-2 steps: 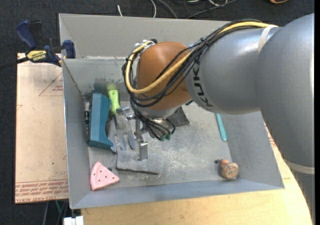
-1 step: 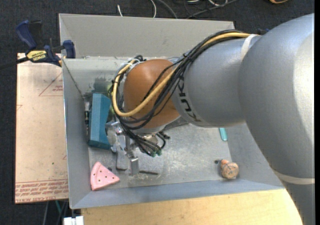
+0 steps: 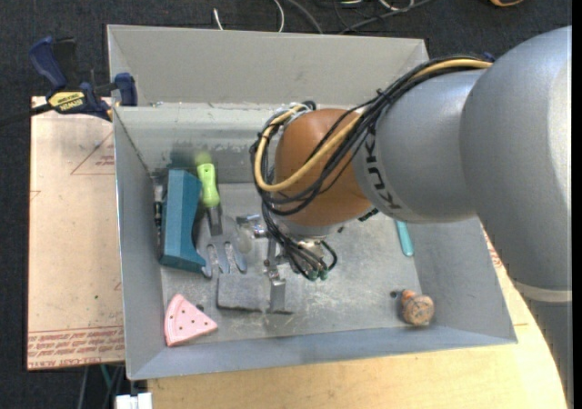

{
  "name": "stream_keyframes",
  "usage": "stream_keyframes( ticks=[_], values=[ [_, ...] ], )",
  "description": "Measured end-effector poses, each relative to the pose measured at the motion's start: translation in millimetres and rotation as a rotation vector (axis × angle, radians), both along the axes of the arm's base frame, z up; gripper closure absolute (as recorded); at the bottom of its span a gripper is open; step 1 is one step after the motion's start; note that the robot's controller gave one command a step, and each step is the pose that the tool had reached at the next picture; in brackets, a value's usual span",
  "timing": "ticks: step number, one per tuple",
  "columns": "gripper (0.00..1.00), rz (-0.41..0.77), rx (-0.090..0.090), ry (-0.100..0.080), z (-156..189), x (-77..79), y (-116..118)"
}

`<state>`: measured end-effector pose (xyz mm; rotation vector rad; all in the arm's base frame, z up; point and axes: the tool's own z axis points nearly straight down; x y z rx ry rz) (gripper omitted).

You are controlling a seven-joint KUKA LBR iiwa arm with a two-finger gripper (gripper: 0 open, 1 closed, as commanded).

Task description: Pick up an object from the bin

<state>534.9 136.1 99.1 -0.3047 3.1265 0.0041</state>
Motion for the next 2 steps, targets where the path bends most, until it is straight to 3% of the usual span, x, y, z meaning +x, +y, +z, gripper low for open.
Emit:
stream_keyframes(
  ticks=[1,2],
  values=[
    [0.0,-0.031,-0.006,0.002,0.7,-10.8,1.5],
    [0.0,0.277,-0.002,-0.002,63.9,44.3,-8.4]
  ],
)
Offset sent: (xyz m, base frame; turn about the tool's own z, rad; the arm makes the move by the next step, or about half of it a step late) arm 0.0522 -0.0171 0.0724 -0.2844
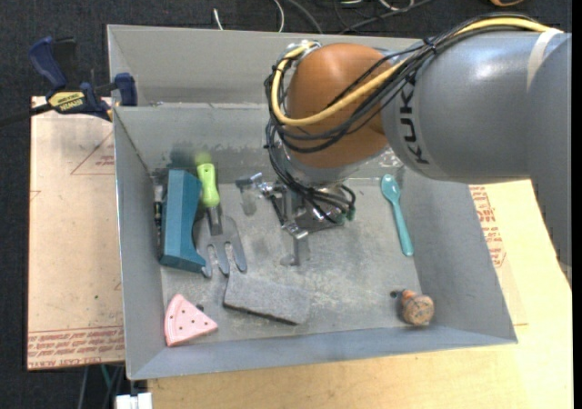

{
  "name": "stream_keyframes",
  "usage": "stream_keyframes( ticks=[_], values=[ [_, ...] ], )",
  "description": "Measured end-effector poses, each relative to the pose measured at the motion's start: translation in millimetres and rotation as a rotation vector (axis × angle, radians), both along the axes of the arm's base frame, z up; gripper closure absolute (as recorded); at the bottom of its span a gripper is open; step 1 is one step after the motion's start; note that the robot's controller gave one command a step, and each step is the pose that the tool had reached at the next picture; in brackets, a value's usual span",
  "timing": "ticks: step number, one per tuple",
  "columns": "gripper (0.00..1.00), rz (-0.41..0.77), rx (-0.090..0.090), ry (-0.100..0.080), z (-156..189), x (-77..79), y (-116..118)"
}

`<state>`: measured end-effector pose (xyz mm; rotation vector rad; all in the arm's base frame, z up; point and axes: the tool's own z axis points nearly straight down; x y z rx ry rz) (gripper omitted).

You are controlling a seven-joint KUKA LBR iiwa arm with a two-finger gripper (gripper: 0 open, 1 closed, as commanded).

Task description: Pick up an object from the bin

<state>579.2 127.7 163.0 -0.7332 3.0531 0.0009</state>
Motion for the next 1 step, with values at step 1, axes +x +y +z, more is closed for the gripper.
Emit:
stream_keyframes(
  ticks=[1],
  values=[
    [0.0,-0.13,0.004,0.004,-13.3,-30.5,16.7]
  ],
)
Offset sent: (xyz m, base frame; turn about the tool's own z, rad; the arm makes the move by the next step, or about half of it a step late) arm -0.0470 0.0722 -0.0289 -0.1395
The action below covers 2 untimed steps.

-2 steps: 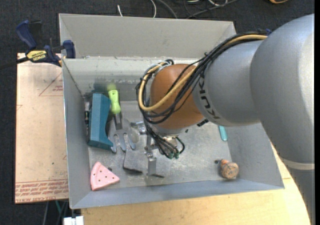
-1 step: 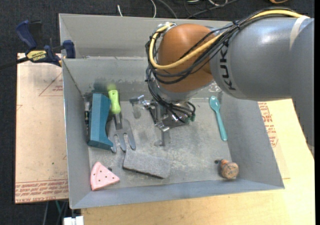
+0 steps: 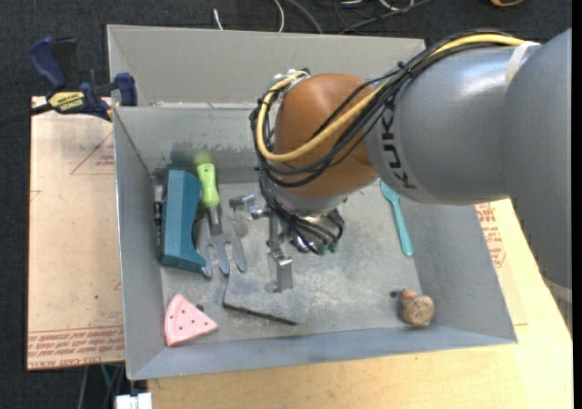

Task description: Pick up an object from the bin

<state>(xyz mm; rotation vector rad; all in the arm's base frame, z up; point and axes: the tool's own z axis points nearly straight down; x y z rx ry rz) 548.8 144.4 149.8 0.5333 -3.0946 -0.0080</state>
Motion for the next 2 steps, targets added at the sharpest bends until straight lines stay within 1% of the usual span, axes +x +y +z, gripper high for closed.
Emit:
stream_keyframes(
  ticks=[1,2],
  values=[
    [0.0,0.14,-0.002,-0.009,-9.3,-10.3,34.1],
    [0.0,0.229,0.0,-0.007,-26.0,-29.3,37.1]
  ],
)
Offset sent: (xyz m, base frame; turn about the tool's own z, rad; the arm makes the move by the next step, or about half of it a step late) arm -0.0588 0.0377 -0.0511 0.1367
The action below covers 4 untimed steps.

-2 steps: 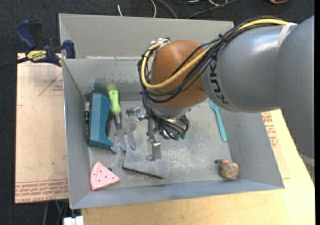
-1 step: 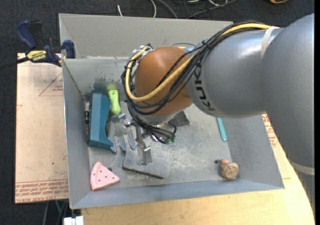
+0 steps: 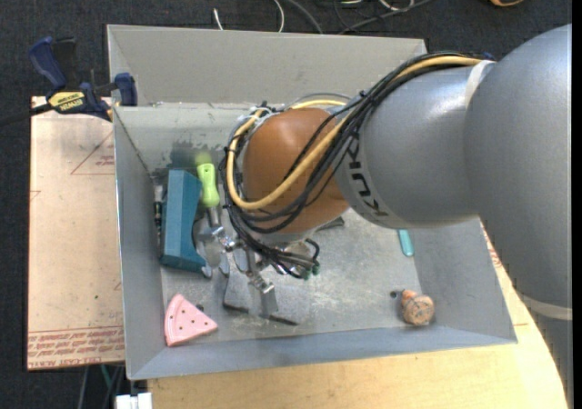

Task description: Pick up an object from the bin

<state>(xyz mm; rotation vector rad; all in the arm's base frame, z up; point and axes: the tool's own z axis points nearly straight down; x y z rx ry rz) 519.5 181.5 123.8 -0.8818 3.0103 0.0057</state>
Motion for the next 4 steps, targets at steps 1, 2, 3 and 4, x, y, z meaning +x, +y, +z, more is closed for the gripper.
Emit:
stream_keyframes(
  ticks=[1,2,3,4],
  values=[
    [0.0,-0.321,0.003,0.001,-22.1,-0.6,6.6],
    [0.0,-0.317,0.001,0.003,59.0,-9.7,-8.0],
    [0.0,-0.333,0.001,0.006,42.8,-15.7,-19.9],
    [0.0,-0.516,0.005,0.001,38.7,-12.7,-4.0]
  ],
)
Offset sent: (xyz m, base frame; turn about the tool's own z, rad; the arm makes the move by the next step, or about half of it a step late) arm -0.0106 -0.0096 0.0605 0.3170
